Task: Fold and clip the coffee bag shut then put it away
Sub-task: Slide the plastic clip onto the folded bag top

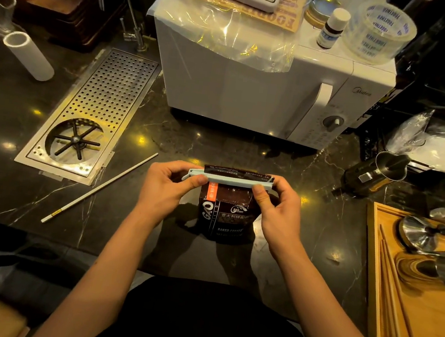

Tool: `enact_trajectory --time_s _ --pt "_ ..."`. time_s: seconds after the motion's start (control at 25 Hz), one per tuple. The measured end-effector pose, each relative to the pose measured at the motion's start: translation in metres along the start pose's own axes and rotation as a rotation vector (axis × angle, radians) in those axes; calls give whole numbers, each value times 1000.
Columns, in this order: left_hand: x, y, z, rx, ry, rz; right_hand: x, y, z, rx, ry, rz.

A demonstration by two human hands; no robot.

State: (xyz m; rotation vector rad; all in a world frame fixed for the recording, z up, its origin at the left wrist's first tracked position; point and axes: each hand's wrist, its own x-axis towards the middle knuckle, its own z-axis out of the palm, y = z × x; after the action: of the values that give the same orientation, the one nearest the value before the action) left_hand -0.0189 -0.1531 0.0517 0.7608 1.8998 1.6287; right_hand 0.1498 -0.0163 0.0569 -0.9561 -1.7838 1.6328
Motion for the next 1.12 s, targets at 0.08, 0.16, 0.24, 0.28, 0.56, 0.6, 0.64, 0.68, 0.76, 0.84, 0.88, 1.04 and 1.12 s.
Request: enact_trajectory --time_s 0.08,0.16,0.24,0.28,0.56,0.6,0.64,0.68,0.76,0.84,0.88,1.04,1.12 --pt "1 2 0 64 19 22 2 0 0 -10 -4 -6" --pt "0 4 -1 151 22 39 3 -1 -2 -27 -13 -13" --pt "-2 8 -2 250 6 55 4 -2 -5 -54 -39 -22" --pt "-2 11 -4 307 -14 70 5 -3 -8 -75 -58 -31" --pt "15 29 -6 433 -190 161 14 -18 -22 -291 -203 -107" --pt "17 29 -2 418 -187 154 16 -22 -24 -336 -217 -123" --pt "20 29 1 409 -182 155 19 -25 -26 -390 -227 -143" --pt "22 29 2 405 -181 164 22 -30 -27 -458 -242 -175" --pt "26 32 1 419 -199 195 30 -39 -25 -635 -304 -268" --pt "30 35 -1 458 -230 228 38 -51 -17 -834 -391 -362" --pt "31 37 -2 486 -246 242 43 -56 -11 -923 -428 -399" --pt "34 44 -3 600 -293 287 54 -71 3 -1099 -549 -389" --pt "35 45 -3 635 -315 305 53 -72 8 -1098 -572 -361"
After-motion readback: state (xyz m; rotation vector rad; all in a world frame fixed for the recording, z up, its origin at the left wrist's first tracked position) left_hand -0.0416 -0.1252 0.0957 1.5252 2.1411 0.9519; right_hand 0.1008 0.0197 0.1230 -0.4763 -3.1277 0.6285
